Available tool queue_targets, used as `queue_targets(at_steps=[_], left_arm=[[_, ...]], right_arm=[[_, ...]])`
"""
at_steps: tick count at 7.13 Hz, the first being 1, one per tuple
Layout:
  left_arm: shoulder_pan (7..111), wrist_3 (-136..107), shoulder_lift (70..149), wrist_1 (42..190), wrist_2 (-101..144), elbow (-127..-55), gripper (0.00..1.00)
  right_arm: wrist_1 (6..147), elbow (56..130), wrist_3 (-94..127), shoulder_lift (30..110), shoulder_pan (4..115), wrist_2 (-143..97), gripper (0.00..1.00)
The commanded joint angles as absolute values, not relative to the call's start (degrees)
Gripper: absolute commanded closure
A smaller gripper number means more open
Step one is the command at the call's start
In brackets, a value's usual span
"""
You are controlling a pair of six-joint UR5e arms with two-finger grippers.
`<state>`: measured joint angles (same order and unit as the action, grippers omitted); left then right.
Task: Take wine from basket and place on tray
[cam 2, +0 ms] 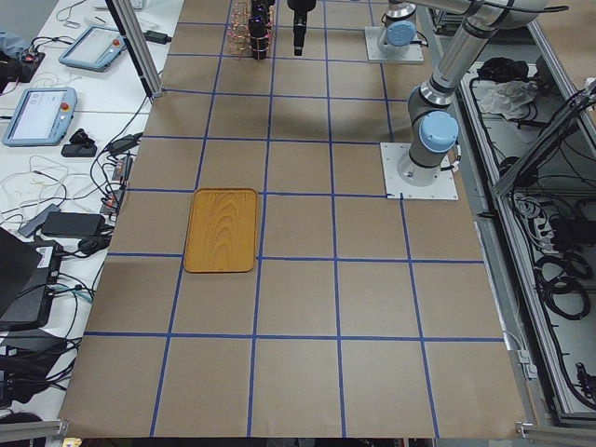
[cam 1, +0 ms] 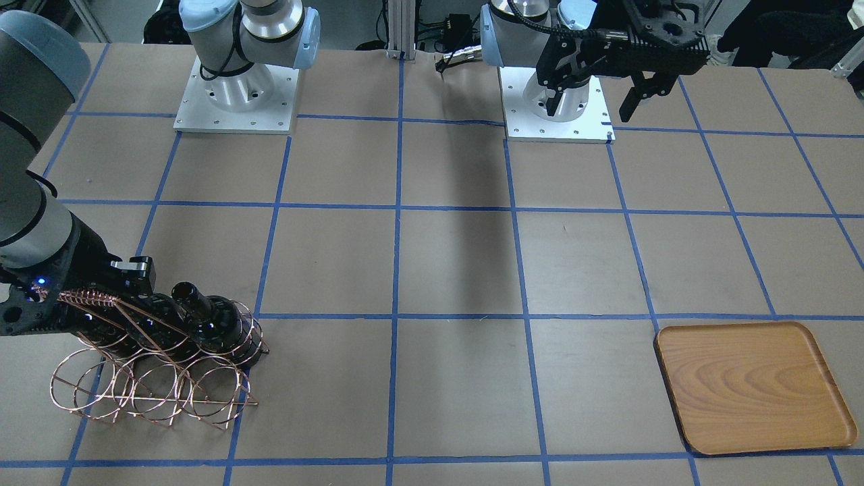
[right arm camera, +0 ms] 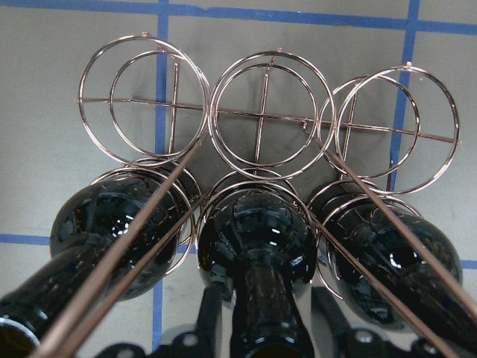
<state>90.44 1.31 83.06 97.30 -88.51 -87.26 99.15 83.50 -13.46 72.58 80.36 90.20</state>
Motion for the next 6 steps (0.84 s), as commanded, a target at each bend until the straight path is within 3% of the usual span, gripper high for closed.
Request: queue_targets(at_steps=[1,2,3,6], left_arm=[[90.4,1.3,83.1,97.3,-88.5,-87.3,0.0],[90.4,1.3,83.1,97.3,-88.5,-87.3,0.0],[90.4,1.3,83.1,97.3,-88.5,-87.3,0.0],[90.4,1.3,83.1,97.3,-88.5,-87.3,0.0]], right_arm=[[98.9,83.5,-12.8,72.5,80.4,90.2,0.7],[98.9,83.5,-12.5,72.5,80.3,90.2,0.93],[98.9,83.5,-12.4,72.5,80.4,90.1,1.0],[98.8,82.6,-12.4,73.1,80.4,92.4,1.0]])
